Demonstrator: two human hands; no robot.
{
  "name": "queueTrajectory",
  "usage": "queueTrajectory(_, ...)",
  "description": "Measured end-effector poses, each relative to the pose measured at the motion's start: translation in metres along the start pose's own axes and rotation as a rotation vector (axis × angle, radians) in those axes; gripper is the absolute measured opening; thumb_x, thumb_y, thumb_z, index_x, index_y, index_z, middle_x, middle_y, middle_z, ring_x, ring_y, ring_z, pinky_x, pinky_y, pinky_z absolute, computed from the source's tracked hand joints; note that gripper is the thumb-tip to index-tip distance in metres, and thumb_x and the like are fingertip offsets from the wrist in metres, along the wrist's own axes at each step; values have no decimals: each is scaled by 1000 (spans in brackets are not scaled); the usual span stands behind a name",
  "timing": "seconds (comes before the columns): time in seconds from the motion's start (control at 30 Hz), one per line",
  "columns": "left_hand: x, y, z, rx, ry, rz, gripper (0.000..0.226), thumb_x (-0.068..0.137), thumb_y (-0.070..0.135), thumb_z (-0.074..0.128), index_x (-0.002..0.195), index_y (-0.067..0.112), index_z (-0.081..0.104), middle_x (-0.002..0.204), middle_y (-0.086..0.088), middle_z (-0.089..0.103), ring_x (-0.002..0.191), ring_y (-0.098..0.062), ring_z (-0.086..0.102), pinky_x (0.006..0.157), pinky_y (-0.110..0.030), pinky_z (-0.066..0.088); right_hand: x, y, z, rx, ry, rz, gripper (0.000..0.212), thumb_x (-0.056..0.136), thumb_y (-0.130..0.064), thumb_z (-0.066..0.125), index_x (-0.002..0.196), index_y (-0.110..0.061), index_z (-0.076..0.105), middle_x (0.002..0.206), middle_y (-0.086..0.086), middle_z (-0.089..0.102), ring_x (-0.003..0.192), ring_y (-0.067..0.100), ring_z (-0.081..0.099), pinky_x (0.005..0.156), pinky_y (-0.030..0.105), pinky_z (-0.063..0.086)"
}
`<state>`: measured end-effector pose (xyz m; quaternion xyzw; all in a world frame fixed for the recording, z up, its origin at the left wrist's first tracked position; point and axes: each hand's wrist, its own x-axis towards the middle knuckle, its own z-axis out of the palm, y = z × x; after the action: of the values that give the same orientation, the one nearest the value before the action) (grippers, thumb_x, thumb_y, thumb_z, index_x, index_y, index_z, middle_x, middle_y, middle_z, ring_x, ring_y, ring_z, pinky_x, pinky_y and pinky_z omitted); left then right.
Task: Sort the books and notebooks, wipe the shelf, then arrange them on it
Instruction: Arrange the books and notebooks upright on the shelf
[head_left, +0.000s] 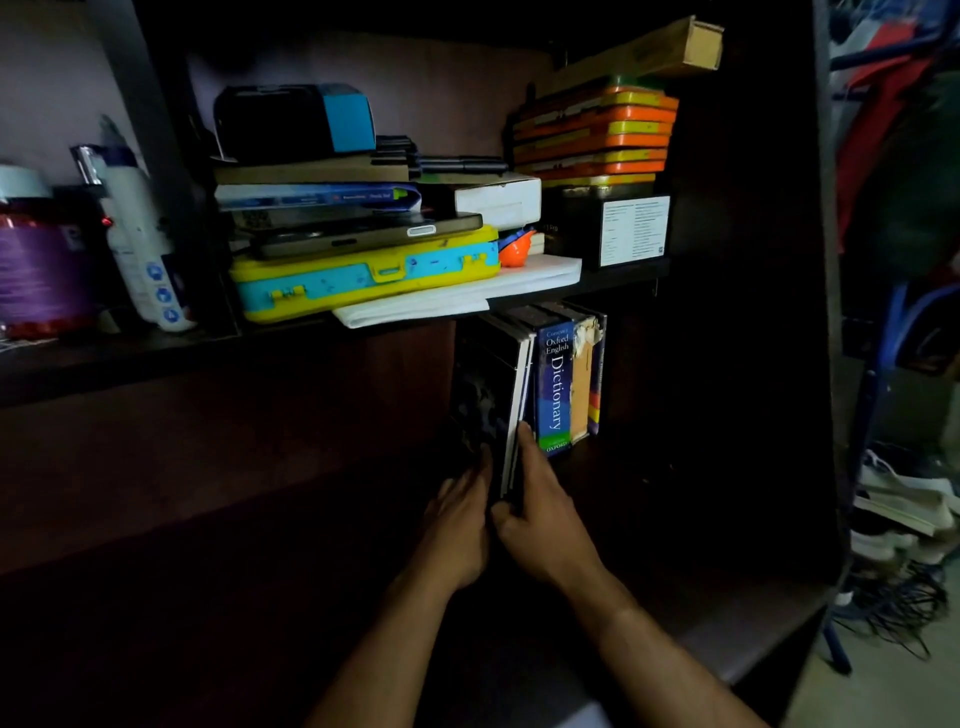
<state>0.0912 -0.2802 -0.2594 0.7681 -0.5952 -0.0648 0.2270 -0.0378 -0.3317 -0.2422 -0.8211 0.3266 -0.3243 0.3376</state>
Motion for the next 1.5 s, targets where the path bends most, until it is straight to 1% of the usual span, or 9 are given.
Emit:
queueTrajectory(0.17,6,-3,3,-35,7,-37,85,106,32,44,158,32,-23,171,-2,0,155,-22,8,125,-39,18,0,0,1,24,35,26,101,89,-18,64,162,-26,-5,170,-6,2,154,15,14,123,32,25)
queueTrajectory(0.33,8,-8,5,-72,31,3,86,105,28,47,153,41,-22,171,-1,3,156,-24,10,126,-43,19,1,2,1,56,72,20,102,87,-21,67,163,-25,-2,169,-5,3,155,16,11,124,43,28)
queueTrajectory(0.47,-2,1,-2,-216,219,-8,71,100,26,56,162,28,21,163,-7,31,148,-28,33,119,-45,32,-10,-6,-5,124,175,26,90,85,-11,68,160,-22,19,159,-2,23,146,16,30,122,36,31)
queueTrajectory(0.57,-36,41,-12,-279,483,114,42,95,24,51,136,27,58,129,3,62,116,-17,61,99,-38,51,-42,-16,-22,180,190,58,72,87,-7,63,153,-16,34,147,3,35,135,18,47,117,37,39)
queueTrajectory(0.8,-161,189,14,-449,125,347,23,92,24,63,115,24,68,109,10,69,99,-4,63,88,-22,48,-238,-25,-140,40,191,105,57,88,-7,60,141,-23,44,135,1,49,122,4,55,108,28,45)
queueTrajectory(1.0,-252,334,40,-634,-135,465,22,97,17,64,116,27,69,106,13,73,97,4,66,87,-19,51,-377,-42,-264,-266,132,297,75,85,-24,53,155,-15,28,148,7,45,136,18,45,114,36,37)
queueTrajectory(1.17,-267,403,42,-606,-279,498,17,97,24,67,113,28,72,99,13,75,83,3,69,81,-26,55,-433,-63,-346,-437,105,374,88,93,-34,65,161,-24,10,147,4,51,131,19,51,96,23,38)
queueTrajectory(1.27,-274,427,42,-568,-311,509,17,96,27,68,112,28,70,96,12,74,77,3,69,81,-26,55,-475,-65,-371,-511,72,418,84,94,-44,64,159,-31,14,146,2,52,128,17,53,105,31,42)
queueTrajectory(1.5,-281,462,59,-539,-280,539,41,95,25,69,135,27,59,128,8,64,116,-9,60,101,-30,48,-559,-52,-410,-412,414,437,40,91,-35,69,127,-39,51,104,-15,67,92,4,64,83,34,56)
